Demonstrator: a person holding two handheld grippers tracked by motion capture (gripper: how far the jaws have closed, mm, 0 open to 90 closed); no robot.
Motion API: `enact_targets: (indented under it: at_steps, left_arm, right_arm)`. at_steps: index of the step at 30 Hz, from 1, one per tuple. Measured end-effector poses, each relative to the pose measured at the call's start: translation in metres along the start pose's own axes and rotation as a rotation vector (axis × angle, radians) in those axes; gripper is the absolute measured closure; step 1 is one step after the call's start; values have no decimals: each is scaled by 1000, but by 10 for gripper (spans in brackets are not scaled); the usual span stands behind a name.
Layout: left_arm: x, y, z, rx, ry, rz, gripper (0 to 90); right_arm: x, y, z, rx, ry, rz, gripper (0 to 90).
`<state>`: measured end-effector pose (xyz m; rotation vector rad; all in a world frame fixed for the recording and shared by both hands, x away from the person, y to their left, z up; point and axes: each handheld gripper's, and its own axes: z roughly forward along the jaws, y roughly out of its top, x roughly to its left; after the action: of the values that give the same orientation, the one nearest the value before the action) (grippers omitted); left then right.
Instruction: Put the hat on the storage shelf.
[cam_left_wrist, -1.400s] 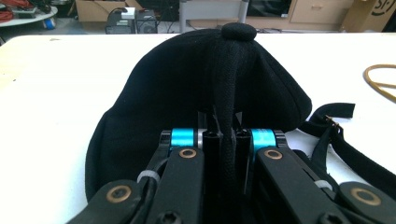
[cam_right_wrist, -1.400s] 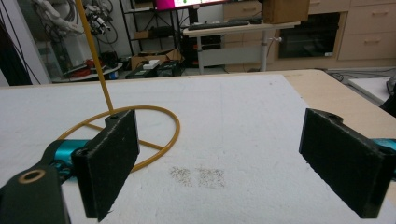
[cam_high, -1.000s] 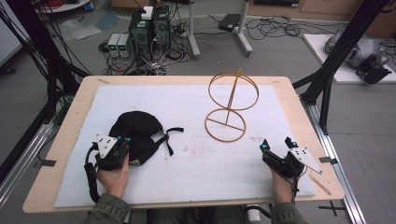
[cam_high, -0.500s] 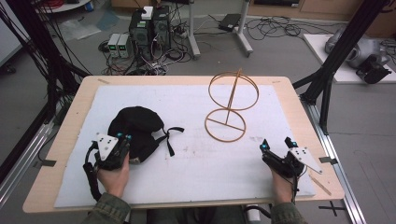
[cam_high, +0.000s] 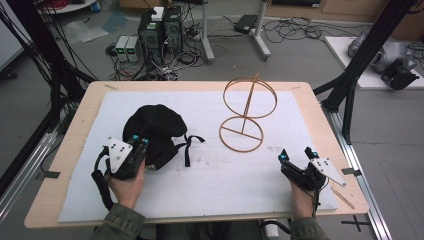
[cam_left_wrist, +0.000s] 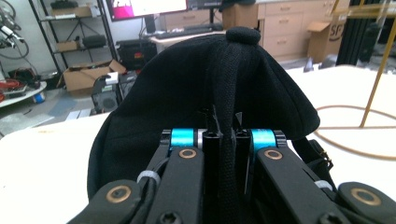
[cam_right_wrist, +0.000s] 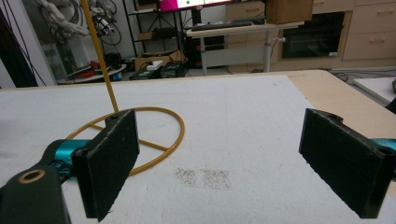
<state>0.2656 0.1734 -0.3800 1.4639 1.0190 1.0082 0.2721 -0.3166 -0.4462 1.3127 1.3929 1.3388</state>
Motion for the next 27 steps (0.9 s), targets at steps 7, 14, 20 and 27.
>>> enact_targets:
  at_steps: [7, 14, 20, 27]
  left_arm:
    - [-5, 21, 3, -42, -26, 5, 872]
    - [-5, 38, 4, -95, -36, -37, 871]
    - [-6, 52, 5, -133, -44, -43, 871]
    - [-6, 67, 5, -182, -45, -50, 871]
  right_arm:
    - [4, 0, 0, 1, 16, -5, 114]
    - [7, 0, 1, 1, 30, -12, 114]
    - [7, 0, 2, -1, 30, -12, 114]
    - [7, 0, 2, -1, 31, -10, 114]
